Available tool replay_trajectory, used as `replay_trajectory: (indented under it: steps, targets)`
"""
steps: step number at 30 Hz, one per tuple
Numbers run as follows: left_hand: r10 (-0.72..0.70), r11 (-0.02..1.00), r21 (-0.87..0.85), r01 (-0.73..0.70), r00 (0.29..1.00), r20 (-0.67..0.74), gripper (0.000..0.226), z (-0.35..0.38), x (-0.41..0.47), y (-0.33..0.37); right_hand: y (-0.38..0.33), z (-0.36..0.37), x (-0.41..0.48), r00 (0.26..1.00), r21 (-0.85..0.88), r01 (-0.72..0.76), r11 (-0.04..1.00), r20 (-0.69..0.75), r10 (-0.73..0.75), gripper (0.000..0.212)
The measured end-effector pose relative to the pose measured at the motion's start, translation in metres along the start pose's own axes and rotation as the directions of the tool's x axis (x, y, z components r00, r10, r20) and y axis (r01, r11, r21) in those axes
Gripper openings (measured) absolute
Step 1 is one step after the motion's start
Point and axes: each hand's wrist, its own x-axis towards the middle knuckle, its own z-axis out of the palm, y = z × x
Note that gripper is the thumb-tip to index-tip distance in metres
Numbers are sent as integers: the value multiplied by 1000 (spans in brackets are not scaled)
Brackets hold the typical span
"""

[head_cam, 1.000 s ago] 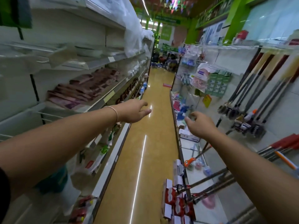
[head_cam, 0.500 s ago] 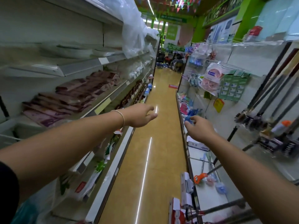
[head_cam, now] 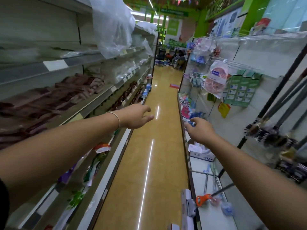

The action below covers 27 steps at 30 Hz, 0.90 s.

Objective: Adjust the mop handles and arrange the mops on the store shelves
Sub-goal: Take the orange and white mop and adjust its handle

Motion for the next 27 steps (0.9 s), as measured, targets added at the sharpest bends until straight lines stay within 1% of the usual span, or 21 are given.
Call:
replay_trajectory:
  steps: [6,10,13,17,23,27]
  targets:
    - [56,998,25,-57,998,18,58,17,68,-5,19,7,43,1000,-7,-21,1000,11,21,49]
    - [93,996,8,-94,995,46,58,33,128,-9,35,15,85,996,-29,-89,996,-11,89,50]
    - [160,987,-3,-160,985,65,56,38,176,-9,44,18,119,989,-26,-147,989,-38,146,52]
    - [259,966,-11,-260,961,98,54,39,242,-9,51,20,166,975,-38,-217,975,-65,214,53]
    - [394,918,-1,-397,909,135,48,32,344,-14,62,13,235,934,-42,-337,940,-136,329,52]
    - [469,882,-39,-469,870,153,45,36,401,-18,72,12,263,886,26,-423,906,-197,420,52]
